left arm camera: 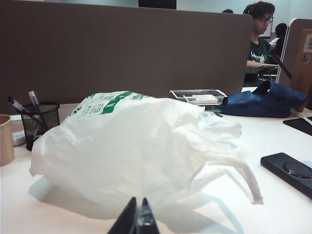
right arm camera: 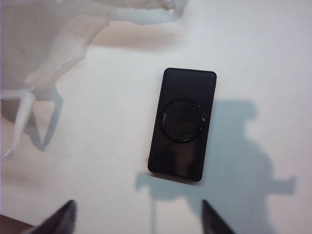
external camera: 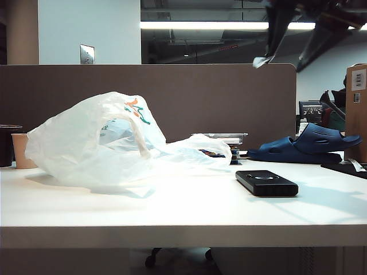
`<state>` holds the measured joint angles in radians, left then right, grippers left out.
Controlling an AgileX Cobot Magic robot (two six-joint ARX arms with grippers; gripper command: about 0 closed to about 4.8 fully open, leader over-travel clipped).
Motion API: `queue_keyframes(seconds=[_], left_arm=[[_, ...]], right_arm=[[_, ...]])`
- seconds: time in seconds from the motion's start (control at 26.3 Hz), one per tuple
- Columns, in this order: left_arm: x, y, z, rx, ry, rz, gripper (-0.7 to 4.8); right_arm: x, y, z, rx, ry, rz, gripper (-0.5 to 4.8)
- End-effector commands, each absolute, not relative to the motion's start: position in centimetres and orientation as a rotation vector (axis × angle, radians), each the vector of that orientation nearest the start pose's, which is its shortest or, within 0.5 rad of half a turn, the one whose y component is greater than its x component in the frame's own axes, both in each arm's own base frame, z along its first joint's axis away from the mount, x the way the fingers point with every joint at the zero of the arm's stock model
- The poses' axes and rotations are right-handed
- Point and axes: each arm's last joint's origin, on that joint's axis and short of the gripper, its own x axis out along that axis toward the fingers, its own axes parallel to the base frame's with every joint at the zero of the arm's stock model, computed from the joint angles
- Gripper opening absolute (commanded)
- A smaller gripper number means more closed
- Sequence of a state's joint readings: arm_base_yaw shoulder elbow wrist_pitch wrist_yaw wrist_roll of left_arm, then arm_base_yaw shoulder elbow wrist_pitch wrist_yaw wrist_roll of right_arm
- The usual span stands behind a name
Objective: Put the power bank into the bag.
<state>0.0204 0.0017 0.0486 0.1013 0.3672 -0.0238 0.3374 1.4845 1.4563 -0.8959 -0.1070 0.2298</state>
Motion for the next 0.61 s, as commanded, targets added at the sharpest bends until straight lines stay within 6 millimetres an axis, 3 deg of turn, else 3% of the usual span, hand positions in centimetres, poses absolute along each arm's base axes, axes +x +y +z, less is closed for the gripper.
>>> queue_keyframes(seconds=[0.04, 0.11, 0.15, 0.42, 0.61], left_arm=[[9.1, -0.9, 19.2, 0.006, -0.16, -0.355, -0.05], [9.1, -0.9, 19.2, 0.006, -0.159, -0.355, -0.05], [9.1, -0.9, 19.2, 0.006, -0.159, -0.355, -0.06], [9.0, -1.1, 19.3, 0.013, -0.159, -0.428, -0.06], [8.8, -1.5, 19.2, 0.027, -0.152, -0.606, -0.06]], right_arm=[[29.2, 10.6, 33.6, 0.114, 0.982, 0.294, 4.11], [29.8, 10.8, 33.1, 0.133, 0.987, 0.283, 4.72], [30.1, 10.9, 32.9, 0.133, 0.985, 0.283, 4.79], [32.9, 12.2, 32.1, 0.102, 0.984, 0.244, 4.79], [34.8, 13.1, 30.2, 0.105, 1.04, 0.225, 4.79]])
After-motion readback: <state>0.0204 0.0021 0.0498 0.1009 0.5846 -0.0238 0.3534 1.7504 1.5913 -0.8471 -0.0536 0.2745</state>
